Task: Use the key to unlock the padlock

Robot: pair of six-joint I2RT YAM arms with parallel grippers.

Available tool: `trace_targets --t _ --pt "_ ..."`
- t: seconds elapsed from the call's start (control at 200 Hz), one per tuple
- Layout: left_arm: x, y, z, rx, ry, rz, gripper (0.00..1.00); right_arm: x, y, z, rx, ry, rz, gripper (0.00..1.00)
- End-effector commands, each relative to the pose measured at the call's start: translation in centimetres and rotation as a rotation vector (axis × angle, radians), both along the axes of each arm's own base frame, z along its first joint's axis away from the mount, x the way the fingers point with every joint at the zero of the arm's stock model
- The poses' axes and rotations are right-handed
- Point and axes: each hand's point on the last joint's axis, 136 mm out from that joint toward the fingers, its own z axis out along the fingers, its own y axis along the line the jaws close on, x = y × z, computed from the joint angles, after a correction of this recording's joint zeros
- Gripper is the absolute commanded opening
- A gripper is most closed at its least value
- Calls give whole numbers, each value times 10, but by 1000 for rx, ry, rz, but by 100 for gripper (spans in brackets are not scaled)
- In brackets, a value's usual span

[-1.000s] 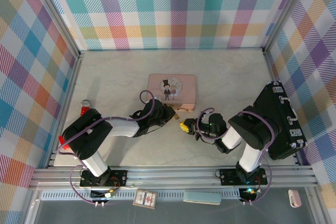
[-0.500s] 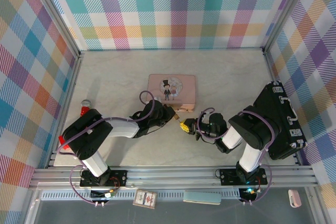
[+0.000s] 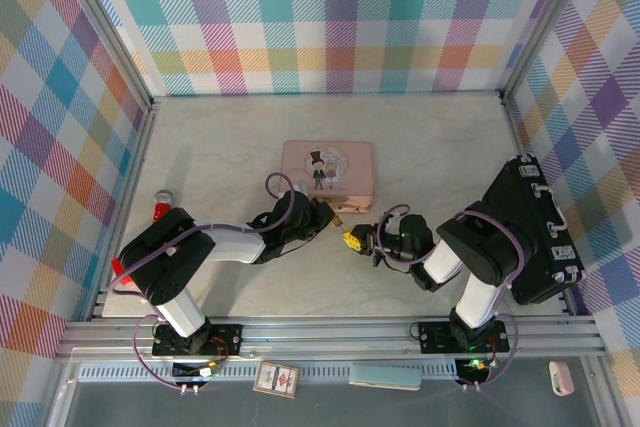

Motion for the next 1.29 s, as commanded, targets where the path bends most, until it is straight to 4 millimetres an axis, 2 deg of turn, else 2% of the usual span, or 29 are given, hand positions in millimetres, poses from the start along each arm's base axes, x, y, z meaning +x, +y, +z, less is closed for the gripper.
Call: trace_targets --t 0.0,0.255,0.78,1.29 --pt "-26 -40 50 -165 -92 -166 0 26 3 38 76 -122 -56 0" --pt "-29 -46 51 -171 -93 -178 0 31 7 46 93 -136 -53 0" --pt "-34 -49 47 -167 -86 -194 0 39 -1 51 101 -147 -72 0" --pt "-33 -49 47 -164 -88 -190 0 34 -1 51 71 -161 -56 0"
